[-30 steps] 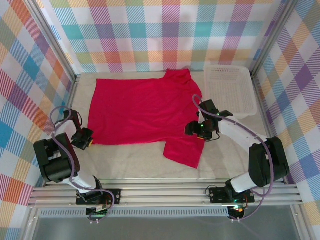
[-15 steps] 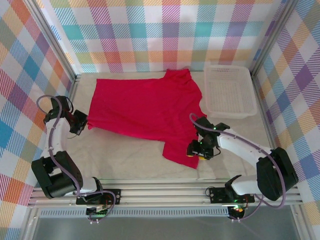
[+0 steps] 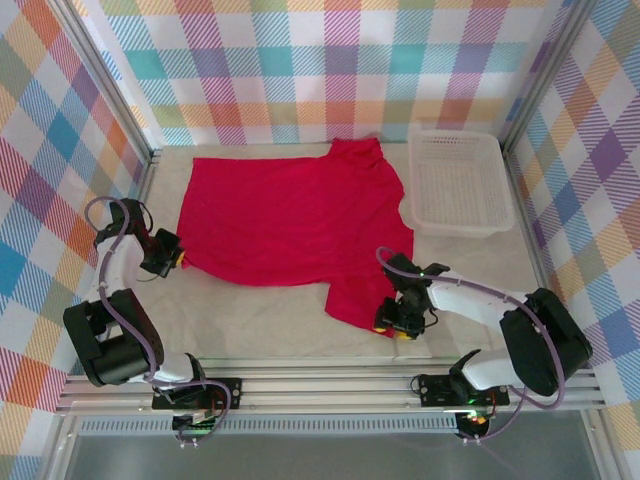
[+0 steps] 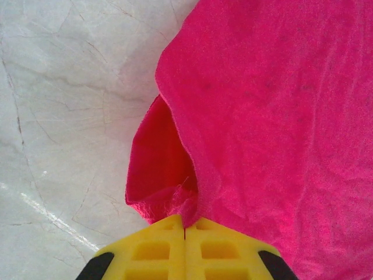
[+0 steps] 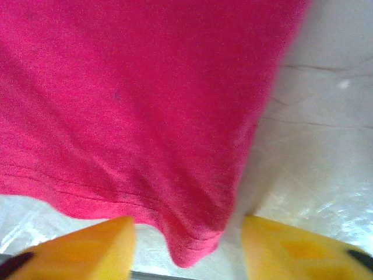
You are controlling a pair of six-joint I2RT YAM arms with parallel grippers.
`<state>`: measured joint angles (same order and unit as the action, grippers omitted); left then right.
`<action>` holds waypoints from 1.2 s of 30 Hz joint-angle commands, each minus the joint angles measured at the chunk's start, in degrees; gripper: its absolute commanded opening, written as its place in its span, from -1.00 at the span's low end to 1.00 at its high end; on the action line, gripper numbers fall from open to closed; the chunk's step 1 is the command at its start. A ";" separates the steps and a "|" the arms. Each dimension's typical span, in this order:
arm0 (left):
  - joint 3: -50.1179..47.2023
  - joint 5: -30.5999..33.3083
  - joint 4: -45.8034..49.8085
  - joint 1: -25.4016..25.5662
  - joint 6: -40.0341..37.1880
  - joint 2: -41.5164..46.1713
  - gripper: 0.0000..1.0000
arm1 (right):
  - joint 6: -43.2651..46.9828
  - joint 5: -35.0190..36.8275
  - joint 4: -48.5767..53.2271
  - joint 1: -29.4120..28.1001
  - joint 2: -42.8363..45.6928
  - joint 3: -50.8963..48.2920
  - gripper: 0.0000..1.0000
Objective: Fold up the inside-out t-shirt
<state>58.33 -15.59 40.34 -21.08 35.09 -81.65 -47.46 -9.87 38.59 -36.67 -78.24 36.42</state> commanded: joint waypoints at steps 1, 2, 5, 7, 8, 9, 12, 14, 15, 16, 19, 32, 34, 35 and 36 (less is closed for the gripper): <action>-0.40 -0.49 0.59 0.11 -1.08 0.43 -1.00 | -1.48 -1.17 -3.75 -0.85 -2.09 -0.51 -0.45; -0.25 -0.28 0.93 0.15 -1.24 0.67 -1.00 | -1.41 -1.07 -3.32 -0.78 -2.10 -0.33 -0.67; 0.67 1.55 3.09 0.16 -2.12 1.59 -1.00 | -0.93 -0.39 -0.33 -0.86 -0.18 0.76 -0.97; 2.43 4.06 6.11 0.16 -3.50 2.16 -1.00 | -0.47 0.51 3.12 -0.85 2.92 1.80 -1.00; 3.50 5.31 7.64 0.16 -4.38 2.54 -1.00 | -0.07 0.95 5.37 -0.82 4.49 2.70 -1.00; 4.50 6.38 9.09 0.12 -5.16 3.07 -1.00 | 0.16 1.66 7.46 -0.86 6.80 3.58 -1.00; 7.22 9.41 12.76 0.11 -7.06 4.86 -1.00 | 0.34 4.21 14.46 -0.82 13.42 5.92 -1.00; 8.31 10.89 14.24 0.11 -7.88 6.32 -1.00 | 0.27 6.35 18.51 -0.78 17.48 7.25 -1.00; 8.60 11.59 14.79 0.12 -8.15 7.10 -1.00 | 0.35 7.37 20.34 -0.71 19.36 7.85 -1.00; 8.62 12.09 15.09 0.08 -8.33 7.72 -1.00 | 0.35 8.02 21.60 -0.69 20.55 8.31 -1.00; 7.43 13.07 15.38 0.09 -8.64 8.95 -1.00 | 0.59 8.81 23.41 -0.50 22.46 9.05 -1.00; 7.51 11.53 13.41 0.16 -8.67 5.91 -1.00 | 8.73 9.80 22.05 3.73 14.17 24.45 -1.00; 8.89 9.86 12.54 0.16 -7.89 3.77 -1.00 | 10.68 9.40 19.42 5.50 10.35 27.46 -1.00; 9.65 9.26 12.09 0.15 -7.52 2.41 -1.00 | 11.69 9.14 17.70 6.30 8.12 29.04 -1.00; 10.54 8.94 11.55 0.20 -7.22 0.94 -1.00 | 12.53 8.79 16.23 7.07 5.62 30.64 -1.00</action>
<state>65.98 -4.60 53.82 -21.08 26.96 -78.08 -39.66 -1.06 58.67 -31.29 -68.38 63.83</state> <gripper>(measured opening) 0.005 0.003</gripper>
